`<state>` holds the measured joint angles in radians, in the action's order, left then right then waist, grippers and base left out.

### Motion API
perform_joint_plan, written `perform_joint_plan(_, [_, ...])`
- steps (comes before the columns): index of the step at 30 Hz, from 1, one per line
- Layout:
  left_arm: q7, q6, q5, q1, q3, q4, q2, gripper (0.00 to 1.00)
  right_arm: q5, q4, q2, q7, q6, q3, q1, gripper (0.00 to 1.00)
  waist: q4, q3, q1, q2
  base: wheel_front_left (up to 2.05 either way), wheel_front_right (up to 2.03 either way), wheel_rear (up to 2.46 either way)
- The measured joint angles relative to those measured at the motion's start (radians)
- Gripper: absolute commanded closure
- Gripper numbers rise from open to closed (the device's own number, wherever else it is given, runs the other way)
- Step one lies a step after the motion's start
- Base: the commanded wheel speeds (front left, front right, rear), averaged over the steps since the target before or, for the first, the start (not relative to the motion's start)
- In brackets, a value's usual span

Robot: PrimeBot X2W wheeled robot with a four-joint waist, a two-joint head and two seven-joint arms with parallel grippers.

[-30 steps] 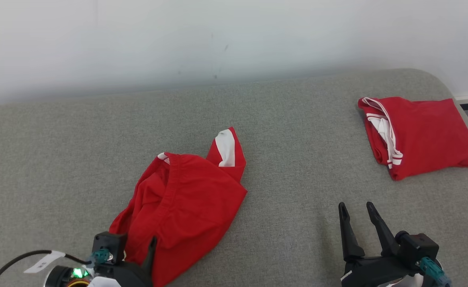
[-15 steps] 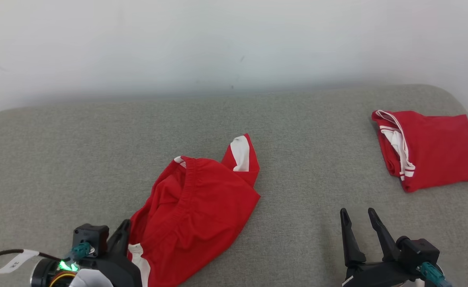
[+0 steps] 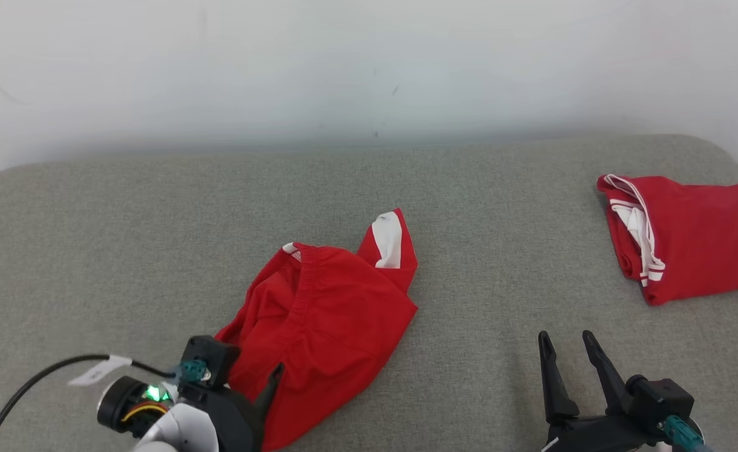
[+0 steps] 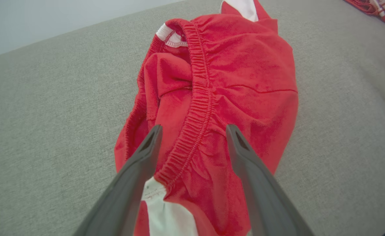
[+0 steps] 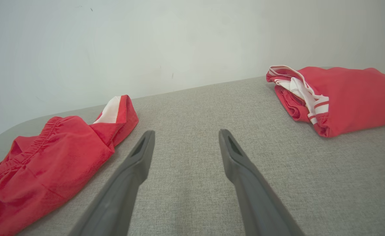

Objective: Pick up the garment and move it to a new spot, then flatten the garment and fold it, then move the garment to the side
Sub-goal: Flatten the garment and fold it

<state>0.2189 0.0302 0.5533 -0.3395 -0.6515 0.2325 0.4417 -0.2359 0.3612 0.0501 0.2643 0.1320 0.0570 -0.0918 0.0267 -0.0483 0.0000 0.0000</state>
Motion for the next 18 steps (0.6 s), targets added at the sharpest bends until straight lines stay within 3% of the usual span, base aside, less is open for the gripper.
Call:
perform_joint_plan(7, [0.121, -0.06, 0.026, -0.049, -0.037, 0.1, 0.007, 0.0, 0.004, -0.002, 0.0, 0.0, 0.0, -0.005, 0.008, 0.0, 0.013, -0.01, 0.0, 0.0, 0.0, 0.0, 0.0])
perform_joint_plan(12, [0.142, -0.081, 0.06, -0.052, -0.045, 0.163, -0.011, 0.0, 0.009, 0.0, 0.0, 0.0, 0.0, -0.011, 0.012, 0.0, 0.022, -0.014, 0.0, 0.0, 0.0, 0.0, 0.0])
perform_joint_plan(14, [0.128, -0.083, 0.059, -0.058, -0.048, 0.184, -0.017, 0.93, 0.01, 0.0, 0.0, 0.0, 0.0, -0.013, 0.012, 0.0, 0.022, -0.014, 0.0, 0.0, 0.0, 0.0, 0.0])
perform_joint_plan(15, [0.117, -0.083, 0.057, -0.06, -0.048, 0.195, -0.02, 1.0, 0.011, 0.0, 0.0, 0.0, 0.0, -0.014, 0.012, 0.0, 0.022, -0.013, 0.0, 0.0, 0.0, 0.0, 0.0])
perform_joint_plan(18, [0.063, -0.088, 0.052, -0.076, -0.039, 0.21, -0.031, 1.0, 0.014, 0.0, 0.0, 0.0, 0.0, -0.018, 0.012, 0.0, 0.018, -0.009, 0.0, 0.0, 0.0, 0.0, 0.0])
